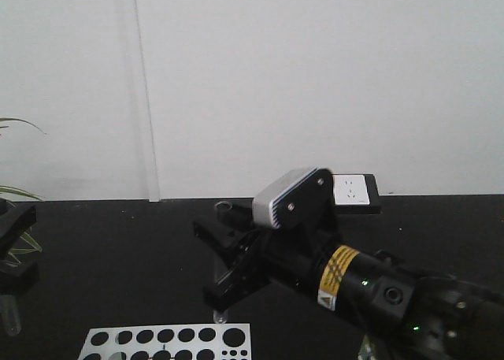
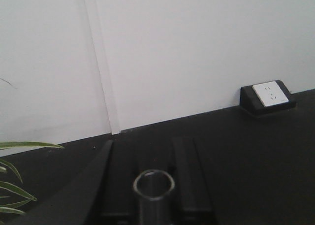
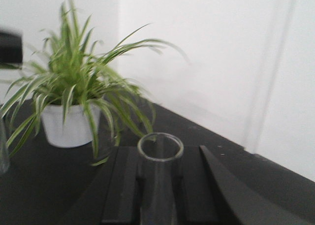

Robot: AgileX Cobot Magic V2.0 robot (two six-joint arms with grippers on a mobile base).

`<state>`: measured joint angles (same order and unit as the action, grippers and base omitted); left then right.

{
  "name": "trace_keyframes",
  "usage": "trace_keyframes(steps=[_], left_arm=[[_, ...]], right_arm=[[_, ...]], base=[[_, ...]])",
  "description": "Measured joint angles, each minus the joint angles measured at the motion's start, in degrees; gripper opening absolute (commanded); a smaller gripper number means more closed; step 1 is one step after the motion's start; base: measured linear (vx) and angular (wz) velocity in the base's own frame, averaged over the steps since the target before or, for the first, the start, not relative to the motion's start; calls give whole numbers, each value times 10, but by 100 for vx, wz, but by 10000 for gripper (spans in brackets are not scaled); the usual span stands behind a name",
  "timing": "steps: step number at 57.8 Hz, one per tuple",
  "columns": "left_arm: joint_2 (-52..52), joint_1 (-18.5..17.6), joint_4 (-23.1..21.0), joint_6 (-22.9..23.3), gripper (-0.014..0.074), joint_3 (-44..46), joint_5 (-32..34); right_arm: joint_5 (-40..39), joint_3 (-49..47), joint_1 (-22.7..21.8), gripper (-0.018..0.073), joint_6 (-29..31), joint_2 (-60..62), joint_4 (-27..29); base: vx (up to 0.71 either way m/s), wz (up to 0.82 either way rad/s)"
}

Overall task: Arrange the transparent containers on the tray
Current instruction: 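Reach the right gripper to another glass test tube, grasp and lift it, then drive the base to the counter with the yellow tray, holding both tubes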

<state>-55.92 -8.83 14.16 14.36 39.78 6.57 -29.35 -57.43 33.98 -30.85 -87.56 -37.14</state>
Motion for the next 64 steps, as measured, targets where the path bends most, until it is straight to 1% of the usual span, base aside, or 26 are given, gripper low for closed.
trace_keyframes(steps=[5,10,21,26,32,64], left_arm=[[1,0,0,0,-7,0,-5],[13,0,0,0,-7,0,-17],[68,0,0,0,-7,0,-79],[90,0,0,0,-7,0,-107],[106,0,-1,-3,-7,0,-116],[108,0,-4,-9,-7,0,-127]], right_arm=[[70,-1,0,-11,-21,53,-1],[124,7,0,-11,-26,102,-1],[184,69,0,-11,-27,202,2],[199,107,0,-11,-27,236,4],[210,132,0,-11,-27,264,4],[212,135,0,-11,-27,277,6]], base=[[0,0],[0,0],[0,0],[0,0],[0,0],[0,0]])
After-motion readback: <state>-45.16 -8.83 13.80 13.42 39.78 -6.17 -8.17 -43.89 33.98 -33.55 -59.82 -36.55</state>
